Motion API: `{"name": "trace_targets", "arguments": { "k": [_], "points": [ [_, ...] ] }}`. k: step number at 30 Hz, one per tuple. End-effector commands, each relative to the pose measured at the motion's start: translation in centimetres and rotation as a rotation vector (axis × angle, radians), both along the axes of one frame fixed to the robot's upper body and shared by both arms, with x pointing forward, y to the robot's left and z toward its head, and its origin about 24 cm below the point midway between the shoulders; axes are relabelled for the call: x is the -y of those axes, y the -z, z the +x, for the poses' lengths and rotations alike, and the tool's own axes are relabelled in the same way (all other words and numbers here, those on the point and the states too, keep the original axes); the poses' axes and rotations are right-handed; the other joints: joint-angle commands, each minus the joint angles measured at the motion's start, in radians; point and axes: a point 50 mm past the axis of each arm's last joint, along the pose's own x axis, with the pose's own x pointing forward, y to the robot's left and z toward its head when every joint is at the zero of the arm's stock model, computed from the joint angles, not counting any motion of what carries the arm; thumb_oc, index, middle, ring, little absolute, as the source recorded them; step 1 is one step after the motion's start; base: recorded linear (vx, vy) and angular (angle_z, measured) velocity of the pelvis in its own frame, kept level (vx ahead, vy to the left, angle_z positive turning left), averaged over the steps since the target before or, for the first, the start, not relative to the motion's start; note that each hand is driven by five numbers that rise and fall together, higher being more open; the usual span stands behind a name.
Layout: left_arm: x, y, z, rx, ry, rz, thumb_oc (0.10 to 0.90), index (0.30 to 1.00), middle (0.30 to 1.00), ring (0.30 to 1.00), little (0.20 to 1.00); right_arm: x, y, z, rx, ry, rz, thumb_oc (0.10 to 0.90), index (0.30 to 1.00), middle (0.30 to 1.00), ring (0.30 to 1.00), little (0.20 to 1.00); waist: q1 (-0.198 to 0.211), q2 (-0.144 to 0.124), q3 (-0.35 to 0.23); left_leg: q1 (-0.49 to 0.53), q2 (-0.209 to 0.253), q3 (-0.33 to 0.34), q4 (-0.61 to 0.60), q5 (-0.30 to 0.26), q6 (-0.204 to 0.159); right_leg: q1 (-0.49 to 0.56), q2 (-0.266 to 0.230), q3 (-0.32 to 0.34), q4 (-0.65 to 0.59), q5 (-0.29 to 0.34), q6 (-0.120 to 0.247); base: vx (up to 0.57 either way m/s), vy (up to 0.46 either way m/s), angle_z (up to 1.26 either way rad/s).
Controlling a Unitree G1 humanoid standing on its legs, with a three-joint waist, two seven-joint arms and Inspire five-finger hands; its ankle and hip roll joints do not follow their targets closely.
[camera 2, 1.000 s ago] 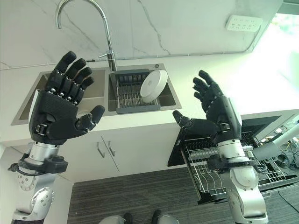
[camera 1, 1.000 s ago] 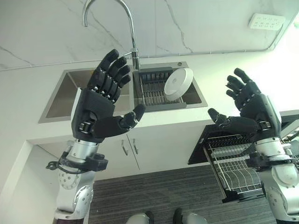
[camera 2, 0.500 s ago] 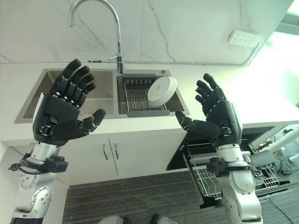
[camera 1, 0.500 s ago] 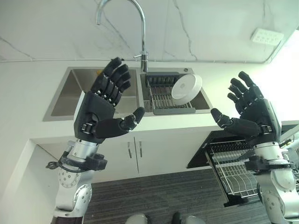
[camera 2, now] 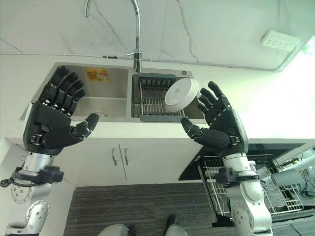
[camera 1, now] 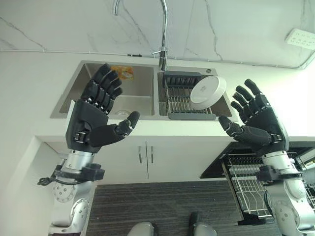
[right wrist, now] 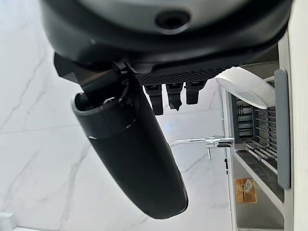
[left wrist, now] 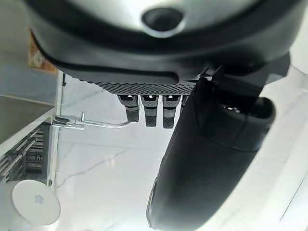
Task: Place the dishes in the dishwasher.
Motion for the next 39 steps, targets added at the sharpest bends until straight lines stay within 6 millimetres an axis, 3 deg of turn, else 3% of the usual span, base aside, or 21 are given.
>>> {"name": "trace_targets", "arguments": {
  "k": [1,7,14,16,20,22,27,32,39],
  "points": [
    [1.8,-5.2,-1.2,0.285,0.093,0.064,0.8,0.9,0.9,0.9,0.9,0.2,-5.2,0.0,0.256,-0.011,0.018,0.8,0.9,0.9,0.9,0.9,-0.044,0.023,-0.061,0.138,0.091,0.067,-0.129,-0.094,-0.05,-0.059,-0.023,-0.006,0.08,-0.127,0.068,0.09,-0.098,0.16],
    [2.0,-5.0,-0.8,0.261,0.101,0.062,0.8,0.9,0.9,0.9,0.9,0.0,-5.9,0.2,0.269,-0.005,-0.008,0.8,0.9,0.9,0.9,0.9,-0.062,0.036,-0.075,0.15,0.121,0.059,-0.129,-0.093,-0.084,-0.05,-0.016,-0.019,0.08,-0.136,0.055,0.08,-0.061,0.09],
    [2.0,-5.0,-0.6,0.257,0.113,0.063,0.8,0.9,0.9,0.9,0.9,0.9,-6.8,0.7,0.321,0.078,-0.016,0.8,0.9,0.9,0.9,0.9,-0.058,0.042,-0.086,0.151,0.133,0.039,-0.129,-0.087,-0.101,-0.052,-0.025,-0.042,0.08,-0.126,0.058,0.05,-0.006,0.07],
    [2.4,-5.1,-0.1,0.256,0.121,0.061,0.8,0.9,0.9,0.9,0.9,1.0,-7.6,1.1,0.362,0.115,-0.068,0.8,0.9,0.9,0.9,0.9,-0.053,0.042,-0.085,0.155,0.13,0.027,-0.129,-0.087,-0.104,-0.054,-0.031,-0.051,0.08,-0.115,0.064,0.06,0.025,0.42],
    [2.9,-4.9,0.6,0.242,0.163,0.072,0.8,0.9,0.9,0.9,0.9,2.0,-7.3,3.1,0.306,0.159,-0.124,0.8,0.9,0.9,0.9,0.9,-0.029,0.037,-0.094,0.16,0.127,0.016,-0.129,-0.09,-0.106,-0.044,-0.057,-0.087,0.08,-0.105,0.073,0.04,0.018,0.31],
    [3.3,-5.1,1.2,0.238,0.181,0.085,0.8,0.9,0.9,0.9,0.9,3.2,-6.8,4.9,0.24,0.217,-0.072,0.8,0.9,0.9,0.9,0.9,-0.016,0.031,-0.098,0.165,0.127,0.01,-0.129,-0.09,-0.108,-0.037,-0.073,-0.108,0.08,-0.094,0.075,0.01,-0.003,0.31],
    [3.5,-5.2,1.8,0.225,0.186,0.096,0.8,0.9,0.9,0.9,0.9,4.5,-5.8,7.0,0.125,0.271,0.096,0.8,0.9,0.9,0.9,0.9,-0.002,0.03,-0.101,0.171,0.122,-0.003,-0.129,-0.093,-0.106,-0.025,-0.079,-0.12,0.08,-0.093,0.073,0.03,-0.003,0.09],
    [3.7,-5.4,2.4,0.211,0.181,0.098,0.8,0.9,0.9,0.9,0.9,5.3,-5.4,8.3,0.049,0.334,0.177,0.8,0.9,0.9,0.9,0.9,0.003,0.034,-0.106,0.179,0.119,-0.01,-0.129,-0.094,-0.105,-0.016,-0.076,-0.119,0.08,-0.093,0.071,0.03,0.002,0.04],
    [3.9,-5.3,2.8,0.197,0.177,0.095,0.8,0.9,0.9,0.9,0.9,5.3,-3.1,9.7,-0.116,0.279,0.34,0.8,0.9,0.9,0.9,0.9,0.005,0.03,-0.105,0.184,0.122,-0.006,-0.129,-0.094,-0.106,-0.01,-0.071,-0.117,0.08,-0.096,0.071,0.0,0.0,0.0]
  ]
}}
